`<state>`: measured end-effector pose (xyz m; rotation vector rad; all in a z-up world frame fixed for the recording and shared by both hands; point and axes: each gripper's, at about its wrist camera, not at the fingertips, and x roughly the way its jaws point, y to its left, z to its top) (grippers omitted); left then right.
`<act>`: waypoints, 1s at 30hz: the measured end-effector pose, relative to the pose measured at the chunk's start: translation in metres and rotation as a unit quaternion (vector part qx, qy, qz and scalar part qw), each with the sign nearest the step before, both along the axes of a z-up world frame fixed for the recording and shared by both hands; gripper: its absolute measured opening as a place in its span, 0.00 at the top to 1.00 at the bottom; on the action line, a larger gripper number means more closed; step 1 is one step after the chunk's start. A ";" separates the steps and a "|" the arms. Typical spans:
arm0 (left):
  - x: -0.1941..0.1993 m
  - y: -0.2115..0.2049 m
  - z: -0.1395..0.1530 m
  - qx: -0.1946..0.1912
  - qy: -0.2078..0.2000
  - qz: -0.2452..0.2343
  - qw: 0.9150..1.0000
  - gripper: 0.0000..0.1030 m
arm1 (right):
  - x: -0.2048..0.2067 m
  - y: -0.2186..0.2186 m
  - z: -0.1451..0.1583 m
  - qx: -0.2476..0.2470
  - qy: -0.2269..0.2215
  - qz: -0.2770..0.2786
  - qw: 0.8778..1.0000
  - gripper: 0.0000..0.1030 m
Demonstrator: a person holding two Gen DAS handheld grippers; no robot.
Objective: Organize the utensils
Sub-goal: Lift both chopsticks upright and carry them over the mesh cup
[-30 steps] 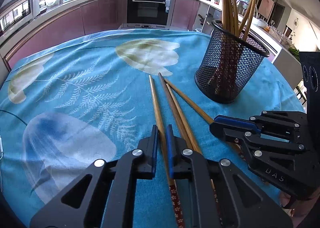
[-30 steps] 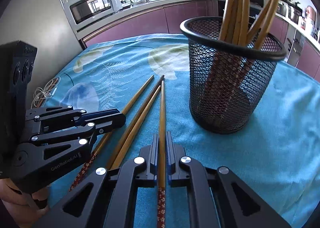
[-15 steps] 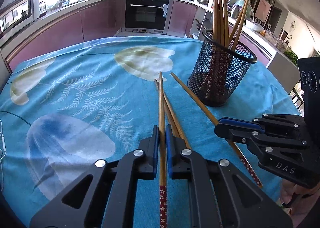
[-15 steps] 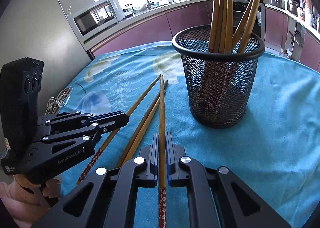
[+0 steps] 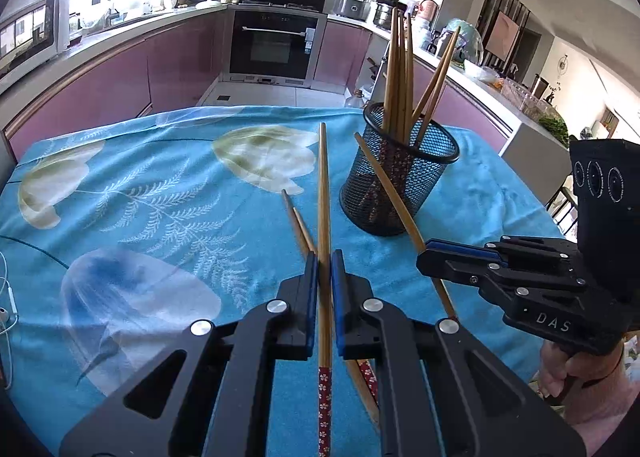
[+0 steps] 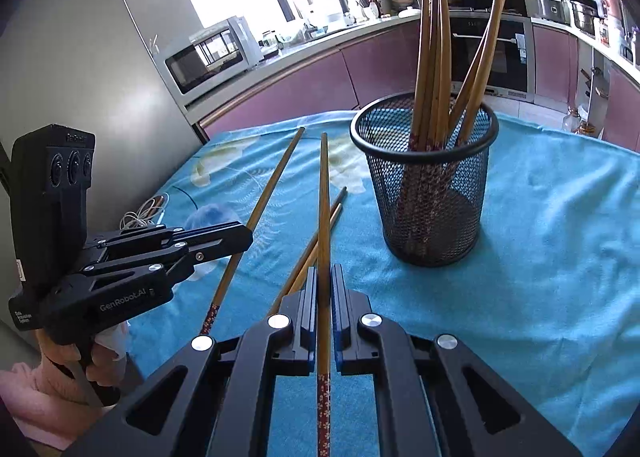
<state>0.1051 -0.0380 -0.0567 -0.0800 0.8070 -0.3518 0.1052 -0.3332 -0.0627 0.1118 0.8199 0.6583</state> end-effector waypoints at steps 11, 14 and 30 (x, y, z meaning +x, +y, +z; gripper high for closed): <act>-0.019 0.003 0.038 -0.041 -0.036 -0.029 0.998 0.93 | -0.007 -0.021 0.026 0.033 -0.030 -0.010 0.999 0.94; -0.022 0.005 0.048 -0.055 -0.043 -0.036 0.997 0.93 | -0.008 -0.027 0.031 0.043 -0.035 -0.014 0.998 0.95; -0.016 0.000 0.081 -0.080 -0.085 -0.042 0.992 0.93 | -0.003 -0.044 0.075 0.055 -0.097 -0.027 0.993 0.94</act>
